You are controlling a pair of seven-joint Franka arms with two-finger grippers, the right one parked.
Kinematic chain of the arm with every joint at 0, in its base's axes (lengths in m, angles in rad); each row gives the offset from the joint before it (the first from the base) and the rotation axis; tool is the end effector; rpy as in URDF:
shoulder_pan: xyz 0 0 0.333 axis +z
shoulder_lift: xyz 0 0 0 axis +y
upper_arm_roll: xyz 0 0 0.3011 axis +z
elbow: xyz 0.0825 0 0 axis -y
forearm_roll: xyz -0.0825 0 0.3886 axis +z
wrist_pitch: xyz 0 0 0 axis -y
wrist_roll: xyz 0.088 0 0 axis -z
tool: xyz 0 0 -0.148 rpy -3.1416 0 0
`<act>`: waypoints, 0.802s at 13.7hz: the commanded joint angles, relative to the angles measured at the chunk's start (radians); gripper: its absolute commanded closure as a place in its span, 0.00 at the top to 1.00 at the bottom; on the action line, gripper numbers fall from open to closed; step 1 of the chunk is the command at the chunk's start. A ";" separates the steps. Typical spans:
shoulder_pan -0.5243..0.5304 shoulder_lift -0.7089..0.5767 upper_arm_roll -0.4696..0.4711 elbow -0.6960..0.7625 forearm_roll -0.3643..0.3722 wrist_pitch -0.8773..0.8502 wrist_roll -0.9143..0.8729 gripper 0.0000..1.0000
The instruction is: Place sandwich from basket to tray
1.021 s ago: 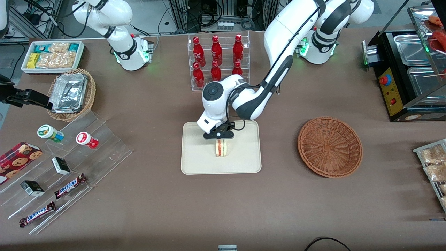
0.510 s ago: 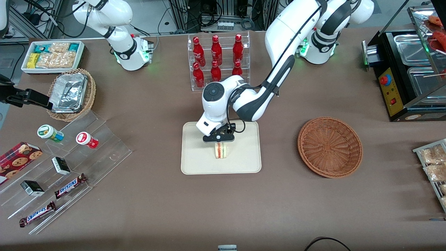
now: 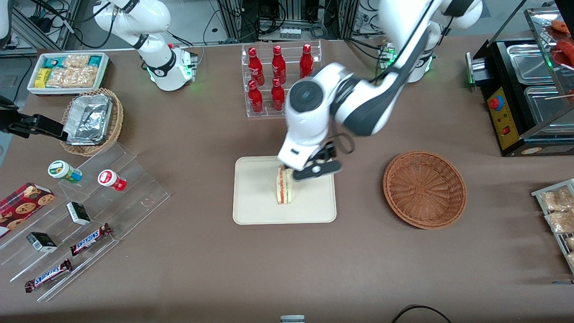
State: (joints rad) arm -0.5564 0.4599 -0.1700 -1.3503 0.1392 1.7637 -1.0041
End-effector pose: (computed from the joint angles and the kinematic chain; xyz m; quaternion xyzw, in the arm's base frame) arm 0.5355 -0.4286 0.4059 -0.9906 -0.1316 -0.0101 0.0349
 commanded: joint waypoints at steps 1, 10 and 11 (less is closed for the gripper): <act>0.073 -0.168 -0.002 -0.110 -0.015 -0.105 0.056 0.99; 0.466 -0.441 -0.002 -0.268 -0.085 -0.271 0.743 0.99; 0.493 -0.458 0.001 -0.270 -0.086 -0.288 0.807 0.99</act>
State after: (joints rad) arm -0.1092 0.0479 -0.1576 -1.5923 0.0719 1.5035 -0.2900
